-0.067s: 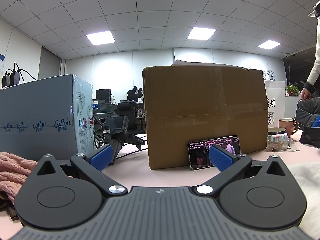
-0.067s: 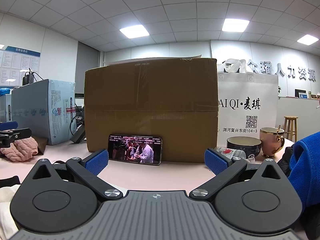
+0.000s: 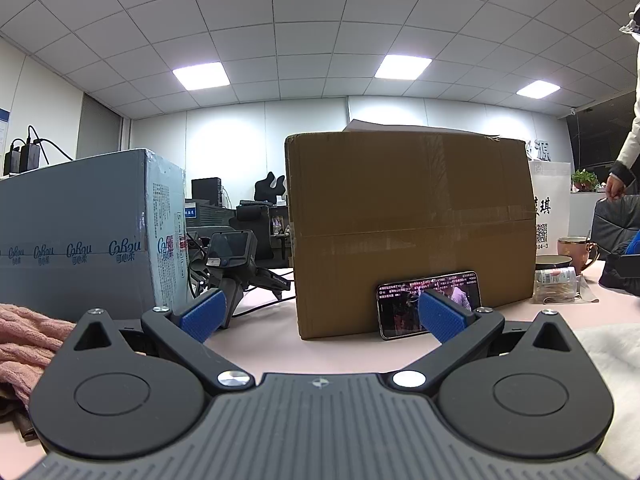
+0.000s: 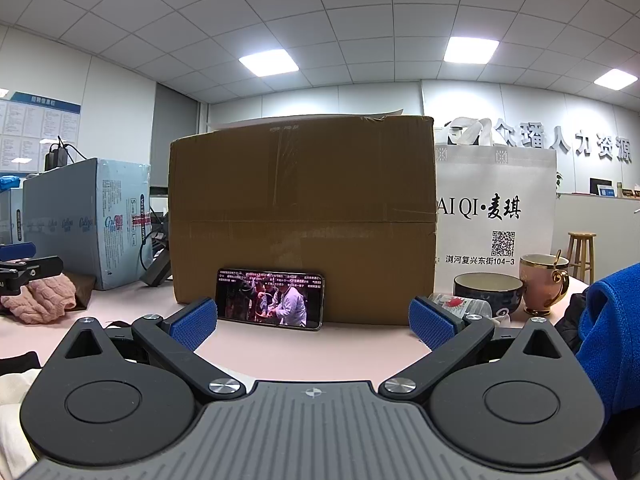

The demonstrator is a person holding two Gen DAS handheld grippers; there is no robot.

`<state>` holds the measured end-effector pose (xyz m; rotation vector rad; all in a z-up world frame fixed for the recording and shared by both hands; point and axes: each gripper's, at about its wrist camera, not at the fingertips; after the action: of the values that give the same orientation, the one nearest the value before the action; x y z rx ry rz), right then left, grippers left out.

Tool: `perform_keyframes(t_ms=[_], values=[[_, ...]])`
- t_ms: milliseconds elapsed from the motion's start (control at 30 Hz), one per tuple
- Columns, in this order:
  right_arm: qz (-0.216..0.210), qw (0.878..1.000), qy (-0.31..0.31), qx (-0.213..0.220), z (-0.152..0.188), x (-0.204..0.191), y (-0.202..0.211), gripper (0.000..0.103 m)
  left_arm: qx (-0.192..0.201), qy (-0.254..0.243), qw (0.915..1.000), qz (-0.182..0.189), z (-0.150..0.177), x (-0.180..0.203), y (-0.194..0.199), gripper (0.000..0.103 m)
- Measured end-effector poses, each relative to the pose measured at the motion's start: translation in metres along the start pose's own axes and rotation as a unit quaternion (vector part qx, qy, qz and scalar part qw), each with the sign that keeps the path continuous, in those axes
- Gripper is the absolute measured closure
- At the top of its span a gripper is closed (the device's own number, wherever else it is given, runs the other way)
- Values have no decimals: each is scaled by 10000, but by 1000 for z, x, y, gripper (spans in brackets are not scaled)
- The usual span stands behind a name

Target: Fold clothes

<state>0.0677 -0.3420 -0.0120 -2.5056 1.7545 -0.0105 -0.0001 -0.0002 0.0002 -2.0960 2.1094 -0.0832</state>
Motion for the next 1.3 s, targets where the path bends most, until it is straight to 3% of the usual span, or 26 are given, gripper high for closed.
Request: perform_keyframes(t_ms=[1300], values=[[10, 10000, 1, -65, 1, -1, -1, 0, -12, 0, 10000, 7, 0, 1, 0, 0]])
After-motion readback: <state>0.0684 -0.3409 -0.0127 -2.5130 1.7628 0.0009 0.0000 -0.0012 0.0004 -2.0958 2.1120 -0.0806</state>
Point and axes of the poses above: each gripper's, at about its wrist camera, not at the fingertips, and y roughly against the way its jaws point, x to its right, z to its underside, and after that the axes turned 9 degrees about x, right-handed
